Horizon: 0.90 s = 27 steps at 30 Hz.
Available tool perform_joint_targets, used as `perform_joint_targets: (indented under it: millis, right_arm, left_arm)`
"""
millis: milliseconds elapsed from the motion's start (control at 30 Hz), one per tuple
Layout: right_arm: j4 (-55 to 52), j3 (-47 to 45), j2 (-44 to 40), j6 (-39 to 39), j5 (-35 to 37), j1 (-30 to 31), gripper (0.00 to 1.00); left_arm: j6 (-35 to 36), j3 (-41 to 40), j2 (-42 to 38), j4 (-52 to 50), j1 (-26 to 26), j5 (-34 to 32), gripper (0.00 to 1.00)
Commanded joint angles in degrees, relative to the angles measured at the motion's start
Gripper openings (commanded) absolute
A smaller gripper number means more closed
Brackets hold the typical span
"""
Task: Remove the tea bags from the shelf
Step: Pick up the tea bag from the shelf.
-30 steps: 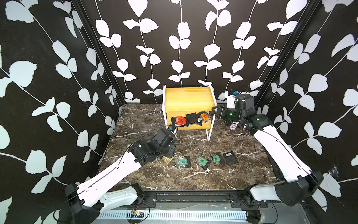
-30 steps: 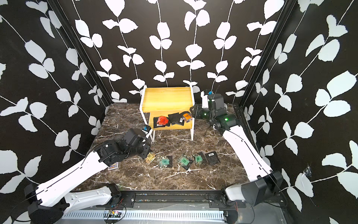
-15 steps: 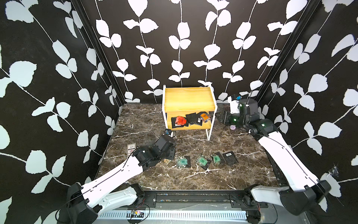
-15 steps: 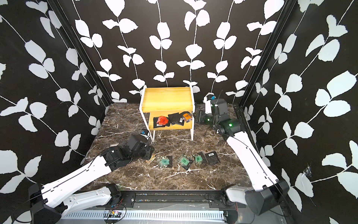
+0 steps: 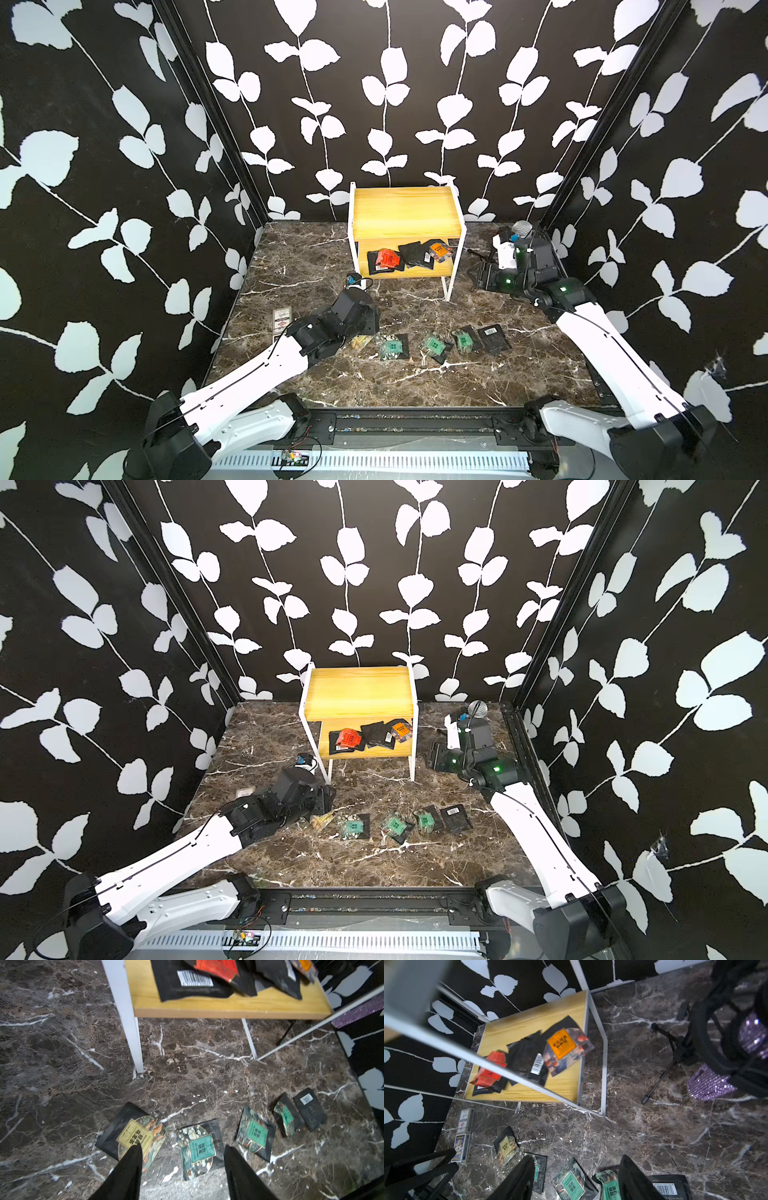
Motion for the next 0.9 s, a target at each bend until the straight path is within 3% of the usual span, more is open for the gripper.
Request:
perform_joint_targets:
  millis: [0,433,867]
  right_arm:
    - [5.50,-1.94,0.81,2.07,-3.26,-1.49,0.65]
    - [18.95,-0.81,14.05,7.57,-3.56,-3.16,0.59]
    - [25.72,3.69,23.83,11.45,-7.53,-3.93,0.62]
  left_arm:
    - [-1.17,-0.51,0.67,2.81,0.53,-0.52,0.58]
    - [0.36,-0.76,-0.10,2.55,3.46,2.25,0.58]
    - [1.01,-0.62,0.68,3.19,5.20,4.06,0.58]
